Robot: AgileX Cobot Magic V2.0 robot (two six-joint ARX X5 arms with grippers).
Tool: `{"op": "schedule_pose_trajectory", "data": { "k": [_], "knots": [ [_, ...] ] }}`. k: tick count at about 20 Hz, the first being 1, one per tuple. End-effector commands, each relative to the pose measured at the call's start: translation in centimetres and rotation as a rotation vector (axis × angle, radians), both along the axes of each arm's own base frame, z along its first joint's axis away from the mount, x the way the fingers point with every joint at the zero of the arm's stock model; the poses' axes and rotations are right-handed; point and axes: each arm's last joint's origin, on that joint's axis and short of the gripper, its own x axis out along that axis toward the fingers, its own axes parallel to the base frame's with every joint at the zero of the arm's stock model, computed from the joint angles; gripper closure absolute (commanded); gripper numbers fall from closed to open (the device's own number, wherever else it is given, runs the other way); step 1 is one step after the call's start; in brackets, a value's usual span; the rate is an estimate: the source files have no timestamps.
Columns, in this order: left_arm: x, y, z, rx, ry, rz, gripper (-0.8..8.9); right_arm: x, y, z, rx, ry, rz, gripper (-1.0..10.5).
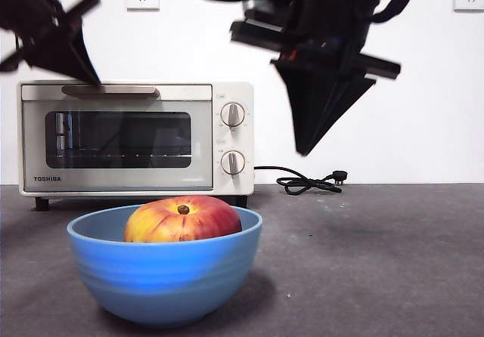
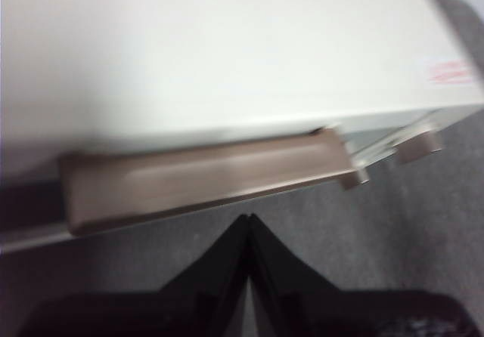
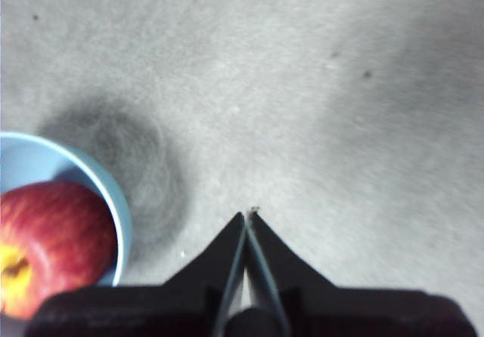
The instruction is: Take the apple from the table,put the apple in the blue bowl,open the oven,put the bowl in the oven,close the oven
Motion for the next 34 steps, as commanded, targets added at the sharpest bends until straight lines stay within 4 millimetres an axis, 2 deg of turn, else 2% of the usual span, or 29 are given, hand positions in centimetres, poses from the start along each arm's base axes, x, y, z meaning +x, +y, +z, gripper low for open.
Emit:
{"op": "schedule_pose_trajectory", "data": {
  "k": [1,6,9,14,18,23,28,31,34],
  "knots": [
    [1.1,-0.2,-0.9,-0.057,0.024,-0.015,8.19,-0.2,-1.0,0.7,0.005,-0.006,-0.008,9.5],
    [1.7,-0.5,-0.4,-0.163,-0.026,-0.095,8.19,-0.8,-3.6,3.2,0.049,-0.032,-0.048,9.5],
    [2.0,-0.1,-0.1,-0.151,-0.049,-0.014,8.19,-1.4,-5.5,4.6,0.059,-0.036,-0.088,9.5],
    [2.1,0.4,-0.4,-0.117,-0.031,0.054,8.19,-3.5,-8.7,7.2,0.078,-0.065,-0.139,9.5],
    [1.8,0.5,-1.9,-0.044,0.071,0.049,8.19,-4.9,-9.9,8.6,0.113,-0.108,-0.161,9.5],
    [1.1,-0.1,-2.8,0.106,0.146,0.051,8.19,-6.0,-10.6,9.4,0.128,-0.124,-0.168,9.5],
    [-0.7,-1.0,-2.8,0.240,0.179,0.022,8.19,-6.9,-11.2,10.2,0.152,-0.162,-0.178,9.5],
    [-3.3,-0.9,-1.9,0.243,0.104,0.038,8.19,-7.7,-11.8,10.7,0.168,-0.186,-0.188,9.5],
    [-5.5,-0.5,-2.2,0.243,0.050,0.058,8.19,-8.5,-12.3,11.2,0.182,-0.202,-0.191,9.5]
  ]
}}
